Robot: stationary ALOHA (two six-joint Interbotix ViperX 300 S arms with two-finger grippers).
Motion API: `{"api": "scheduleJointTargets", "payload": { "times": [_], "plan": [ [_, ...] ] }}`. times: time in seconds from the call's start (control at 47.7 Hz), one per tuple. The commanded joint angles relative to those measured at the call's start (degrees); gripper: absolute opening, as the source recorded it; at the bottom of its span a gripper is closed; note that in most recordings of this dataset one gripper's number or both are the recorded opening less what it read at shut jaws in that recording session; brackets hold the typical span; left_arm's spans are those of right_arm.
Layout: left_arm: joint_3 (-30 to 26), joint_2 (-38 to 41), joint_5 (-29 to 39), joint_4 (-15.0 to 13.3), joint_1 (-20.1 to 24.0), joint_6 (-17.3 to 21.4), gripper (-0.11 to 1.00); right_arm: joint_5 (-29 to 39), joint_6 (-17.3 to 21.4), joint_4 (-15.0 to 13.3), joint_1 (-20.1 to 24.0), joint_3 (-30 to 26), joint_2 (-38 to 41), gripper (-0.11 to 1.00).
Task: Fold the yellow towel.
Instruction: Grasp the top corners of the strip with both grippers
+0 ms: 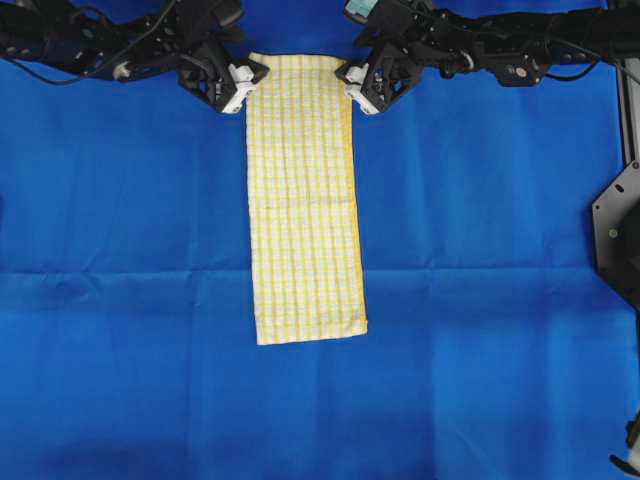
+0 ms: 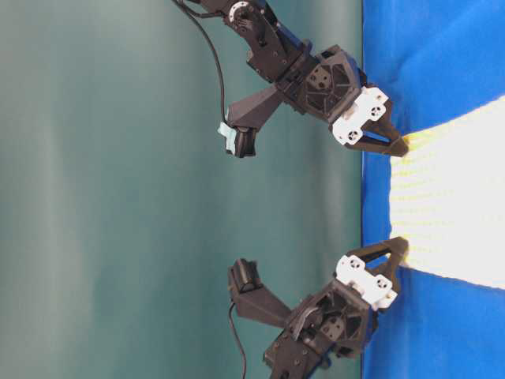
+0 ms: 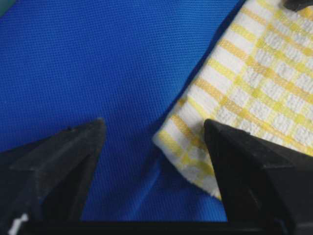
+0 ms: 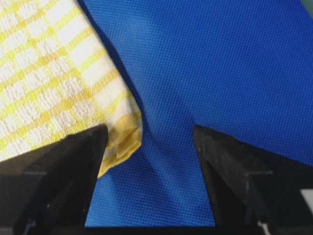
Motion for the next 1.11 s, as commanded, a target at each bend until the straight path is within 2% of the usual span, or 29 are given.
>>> {"api": "scheduleJointTargets", "payload": {
  "times": [0.0,0.063,0.189,0.272,0.649,1.089],
  "plan": [
    [-1.5,-0.2,-0.2,0.1,0.4,0.1,0.69,-0.4,-0.1,0.2,-0.1,-1.0,-0.5,0.68],
    [-1.7,0.0,-0.2,0.1,0.6,0.5,0.57,-0.5,-0.1,0.2,-0.2,-0.9,-0.4,0.59],
    [-2.2,0.1,-0.2,0.1,1.3,3.0,0.21,-0.8,-0.1,0.7,-0.1,-0.8,-0.3,0.22],
    [-2.7,0.1,-0.1,0.1,1.7,4.5,0.04,-1.3,-0.1,1.3,-0.1,-0.8,-0.2,0.06],
    [-4.4,-0.8,4.5,0.1,1.5,4.8,0.03,-2.7,-0.1,2.5,-0.1,-0.8,-0.9,0.05],
    [-3.0,-8.3,6.3,0.1,-1.1,5.4,0.03,-1.5,-0.2,2.5,-0.1,0.9,-8.8,0.05]
  ]
}}
